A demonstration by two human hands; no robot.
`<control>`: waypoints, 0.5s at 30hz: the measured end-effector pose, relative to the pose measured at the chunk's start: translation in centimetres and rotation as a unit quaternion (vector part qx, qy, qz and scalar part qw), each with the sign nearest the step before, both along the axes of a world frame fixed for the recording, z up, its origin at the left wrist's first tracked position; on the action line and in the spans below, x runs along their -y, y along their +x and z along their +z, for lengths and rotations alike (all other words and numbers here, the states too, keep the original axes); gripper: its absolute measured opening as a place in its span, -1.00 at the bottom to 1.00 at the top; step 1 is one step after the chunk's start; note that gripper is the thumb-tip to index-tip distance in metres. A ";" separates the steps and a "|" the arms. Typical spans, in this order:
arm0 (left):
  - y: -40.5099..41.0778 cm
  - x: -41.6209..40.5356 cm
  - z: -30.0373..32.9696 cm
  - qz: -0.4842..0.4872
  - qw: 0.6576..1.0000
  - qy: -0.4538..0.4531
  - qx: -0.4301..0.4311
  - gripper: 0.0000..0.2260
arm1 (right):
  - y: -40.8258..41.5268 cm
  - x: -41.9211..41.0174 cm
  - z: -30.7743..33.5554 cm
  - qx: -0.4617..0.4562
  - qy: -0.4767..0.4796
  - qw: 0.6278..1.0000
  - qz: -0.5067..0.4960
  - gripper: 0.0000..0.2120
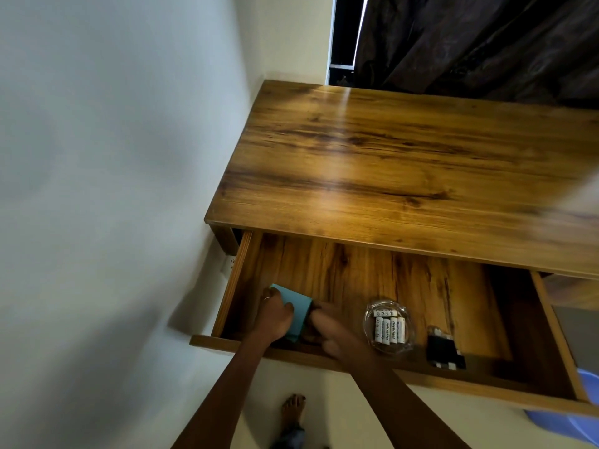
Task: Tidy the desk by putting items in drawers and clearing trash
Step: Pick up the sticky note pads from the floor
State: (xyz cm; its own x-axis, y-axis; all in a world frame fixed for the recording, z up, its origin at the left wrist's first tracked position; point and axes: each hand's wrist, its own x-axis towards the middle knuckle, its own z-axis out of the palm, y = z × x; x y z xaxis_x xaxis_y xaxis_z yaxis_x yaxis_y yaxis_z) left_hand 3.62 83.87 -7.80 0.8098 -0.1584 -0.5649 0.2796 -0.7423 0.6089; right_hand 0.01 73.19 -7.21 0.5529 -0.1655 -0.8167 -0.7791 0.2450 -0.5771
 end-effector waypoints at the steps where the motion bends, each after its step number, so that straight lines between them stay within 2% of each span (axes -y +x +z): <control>1: 0.1 -0.4 0.0 0.007 1.000 0.013 0.001 -0.53 | 0.3 -0.6 0.3 -0.001 0.012 1.000 0.004 -0.73; 3: 0.2 -1.2 -0.2 0.013 0.999 0.042 -0.006 -0.56 | 1.0 -1.6 0.2 0.010 0.016 0.999 0.033 -0.67; 5: 0.0 -1.8 -0.4 0.003 0.997 0.078 -0.020 -0.55 | 1.5 -2.5 0.7 0.032 -0.021 0.996 0.076 -0.67; 10: -1.0 -1.8 0.1 -0.097 0.980 0.175 -0.017 -0.38 | 2.1 -2.8 1.2 0.046 -0.075 0.987 0.133 -0.61; 15: -1.7 -1.1 0.7 -0.146 0.965 0.216 0.023 -0.39 | 1.1 -1.4 1.1 0.081 -0.052 0.984 0.149 -0.61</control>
State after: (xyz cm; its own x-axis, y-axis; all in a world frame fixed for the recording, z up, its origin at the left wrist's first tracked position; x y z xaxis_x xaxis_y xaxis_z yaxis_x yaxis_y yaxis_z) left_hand 1.93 84.95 -7.07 0.7927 -0.1412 -0.5930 0.0003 -0.9727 0.2320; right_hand 1.15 74.63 -6.09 0.7112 -0.0537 -0.7010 -0.7030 -0.0477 -0.7096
